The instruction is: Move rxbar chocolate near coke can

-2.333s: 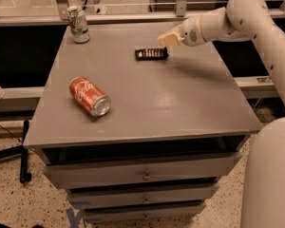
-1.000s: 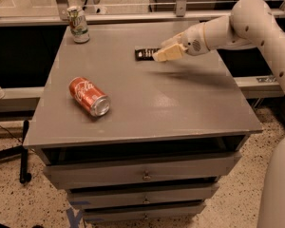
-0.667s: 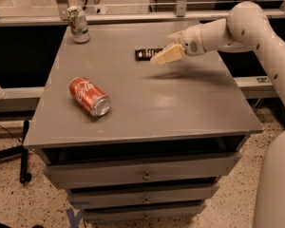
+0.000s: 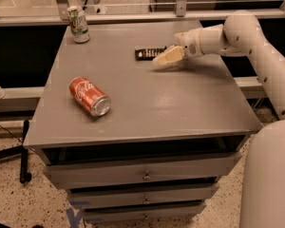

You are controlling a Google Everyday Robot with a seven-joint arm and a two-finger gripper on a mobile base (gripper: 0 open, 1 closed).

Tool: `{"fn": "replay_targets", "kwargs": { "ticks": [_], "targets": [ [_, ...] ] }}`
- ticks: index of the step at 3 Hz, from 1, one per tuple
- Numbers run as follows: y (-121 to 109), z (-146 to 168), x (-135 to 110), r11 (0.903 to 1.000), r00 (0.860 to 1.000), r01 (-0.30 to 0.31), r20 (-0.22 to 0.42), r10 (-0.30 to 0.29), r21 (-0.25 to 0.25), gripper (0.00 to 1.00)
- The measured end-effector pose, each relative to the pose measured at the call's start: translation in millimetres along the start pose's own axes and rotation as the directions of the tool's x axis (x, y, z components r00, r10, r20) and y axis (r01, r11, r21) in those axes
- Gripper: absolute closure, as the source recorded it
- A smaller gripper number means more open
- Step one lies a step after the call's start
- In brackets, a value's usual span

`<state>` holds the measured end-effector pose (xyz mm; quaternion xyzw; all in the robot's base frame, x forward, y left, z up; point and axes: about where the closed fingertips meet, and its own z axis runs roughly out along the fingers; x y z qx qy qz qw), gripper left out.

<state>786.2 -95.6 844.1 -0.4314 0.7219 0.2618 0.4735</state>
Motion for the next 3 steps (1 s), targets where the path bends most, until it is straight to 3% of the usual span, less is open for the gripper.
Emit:
{"fn": "replay_targets", "kwargs": {
  "ticks": [2,3],
  "targets": [
    [-10.3,-2.2,6.9,0.9995,1.000,-0.008,0.009,0.008,0.031,0.41],
    [-1.0,-3.5,4.6,0.9998,1.000,-0.006,0.012,0.006,0.016,0.64]
  ]
}}
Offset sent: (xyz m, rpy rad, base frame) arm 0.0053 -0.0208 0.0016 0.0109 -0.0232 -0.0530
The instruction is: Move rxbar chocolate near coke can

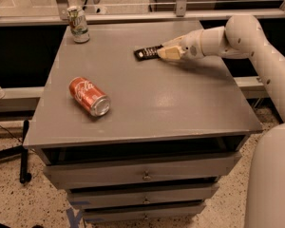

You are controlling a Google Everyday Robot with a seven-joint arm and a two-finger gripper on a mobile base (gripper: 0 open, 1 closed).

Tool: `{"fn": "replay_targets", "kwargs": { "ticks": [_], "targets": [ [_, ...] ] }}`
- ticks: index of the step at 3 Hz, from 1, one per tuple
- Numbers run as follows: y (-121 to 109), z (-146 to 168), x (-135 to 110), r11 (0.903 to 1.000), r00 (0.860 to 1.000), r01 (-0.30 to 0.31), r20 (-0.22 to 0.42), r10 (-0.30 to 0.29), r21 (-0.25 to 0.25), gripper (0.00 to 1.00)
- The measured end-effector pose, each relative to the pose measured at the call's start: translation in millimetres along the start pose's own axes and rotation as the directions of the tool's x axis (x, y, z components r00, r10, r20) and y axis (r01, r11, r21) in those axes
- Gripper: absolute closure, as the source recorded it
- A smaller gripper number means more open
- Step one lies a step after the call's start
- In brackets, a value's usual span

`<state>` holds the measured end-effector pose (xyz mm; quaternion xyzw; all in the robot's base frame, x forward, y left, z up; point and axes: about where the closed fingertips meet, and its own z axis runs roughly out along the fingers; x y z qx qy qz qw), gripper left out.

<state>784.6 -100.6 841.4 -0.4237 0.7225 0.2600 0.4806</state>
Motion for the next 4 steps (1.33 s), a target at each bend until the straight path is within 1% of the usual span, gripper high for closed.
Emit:
{"fn": "replay_targets", "kwargs": {
  "ticks": [1,2,3,4],
  "targets": [
    [14.9,-2.7,2.9,0.9997,1.000,-0.015,-0.001,0.015,-0.018,0.87],
    [31.2,-5.5,3.2,0.9987,1.000,-0.031,0.001,0.031,-0.040,1.00],
    [47.8,-9.1,-9.4,0.9962,0.999,-0.031,0.007,0.032,-0.081,1.00],
    [72.5,-19.1,-30.9,0.9883,1.000,-0.021,0.004,0.022,-0.151,1.00]
  ]
}}
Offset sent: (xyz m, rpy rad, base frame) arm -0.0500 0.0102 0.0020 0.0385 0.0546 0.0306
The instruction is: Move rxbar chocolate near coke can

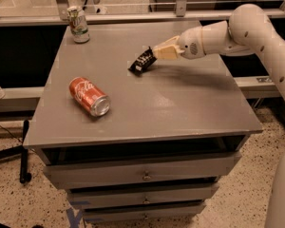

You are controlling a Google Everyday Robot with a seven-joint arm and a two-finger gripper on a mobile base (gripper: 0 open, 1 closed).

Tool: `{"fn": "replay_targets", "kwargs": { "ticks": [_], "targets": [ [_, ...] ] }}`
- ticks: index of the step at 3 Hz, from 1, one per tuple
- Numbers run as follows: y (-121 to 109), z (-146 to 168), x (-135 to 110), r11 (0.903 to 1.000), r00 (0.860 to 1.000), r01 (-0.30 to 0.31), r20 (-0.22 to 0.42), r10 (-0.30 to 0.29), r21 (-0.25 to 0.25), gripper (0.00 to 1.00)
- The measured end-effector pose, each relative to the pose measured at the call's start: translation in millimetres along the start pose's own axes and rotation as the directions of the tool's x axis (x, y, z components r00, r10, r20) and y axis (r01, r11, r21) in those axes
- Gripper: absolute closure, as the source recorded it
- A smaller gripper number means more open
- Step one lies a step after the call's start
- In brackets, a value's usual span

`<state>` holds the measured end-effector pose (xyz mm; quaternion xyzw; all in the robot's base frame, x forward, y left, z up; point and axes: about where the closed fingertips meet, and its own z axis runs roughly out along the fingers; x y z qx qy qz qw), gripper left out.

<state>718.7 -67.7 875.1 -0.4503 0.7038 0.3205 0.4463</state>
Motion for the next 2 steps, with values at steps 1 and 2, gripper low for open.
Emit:
{"fn": "replay_targets", "kwargs": {
  "ticks": [1,2],
  "targets": [
    [40.4,-1.5,-12.8,0.9957,1.000,0.003,-0.013,-0.004,-0.093,1.00],
    [78.0,5.6,-7.6,0.9852,1.000,-0.014,-0.023,0.010,-0.171,1.00]
  ]
}}
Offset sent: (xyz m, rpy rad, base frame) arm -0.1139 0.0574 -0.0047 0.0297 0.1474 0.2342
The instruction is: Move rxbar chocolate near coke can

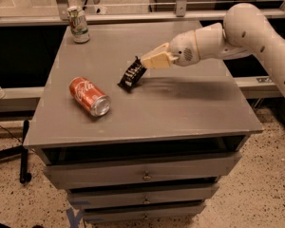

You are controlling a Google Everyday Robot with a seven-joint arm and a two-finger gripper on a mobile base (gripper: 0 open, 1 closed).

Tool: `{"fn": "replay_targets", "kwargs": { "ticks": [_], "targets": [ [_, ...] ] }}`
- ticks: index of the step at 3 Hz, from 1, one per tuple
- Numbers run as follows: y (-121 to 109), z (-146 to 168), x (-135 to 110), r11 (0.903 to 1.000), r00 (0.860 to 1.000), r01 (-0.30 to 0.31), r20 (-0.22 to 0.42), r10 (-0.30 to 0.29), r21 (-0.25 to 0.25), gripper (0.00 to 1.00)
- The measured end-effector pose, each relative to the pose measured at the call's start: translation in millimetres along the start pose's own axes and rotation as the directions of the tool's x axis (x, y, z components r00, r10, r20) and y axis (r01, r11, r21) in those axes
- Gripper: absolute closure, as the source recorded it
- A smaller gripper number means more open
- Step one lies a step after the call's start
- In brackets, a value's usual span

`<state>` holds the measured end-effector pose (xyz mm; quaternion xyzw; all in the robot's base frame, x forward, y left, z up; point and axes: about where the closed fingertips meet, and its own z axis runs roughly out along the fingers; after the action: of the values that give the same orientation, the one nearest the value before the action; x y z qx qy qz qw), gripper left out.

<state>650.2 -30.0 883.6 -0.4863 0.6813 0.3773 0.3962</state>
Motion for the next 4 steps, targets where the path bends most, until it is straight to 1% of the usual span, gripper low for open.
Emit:
{"fn": "replay_targets", "kwargs": {
  "ticks": [1,2,3,4],
  "targets": [
    [26.4,12.0,9.6,0.9980,1.000,-0.021,-0.009,0.021,-0.060,1.00],
    [40.9,15.0,17.2,0.9962,0.999,-0.028,-0.022,0.026,-0.083,1.00],
    [44.2,9.3,20.7,0.9972,0.999,-0.019,-0.040,0.016,-0.072,0.82],
    [43.7,1.2,22.8,0.9984,0.998,-0.013,-0.056,0.010,-0.055,0.59]
  ]
}}
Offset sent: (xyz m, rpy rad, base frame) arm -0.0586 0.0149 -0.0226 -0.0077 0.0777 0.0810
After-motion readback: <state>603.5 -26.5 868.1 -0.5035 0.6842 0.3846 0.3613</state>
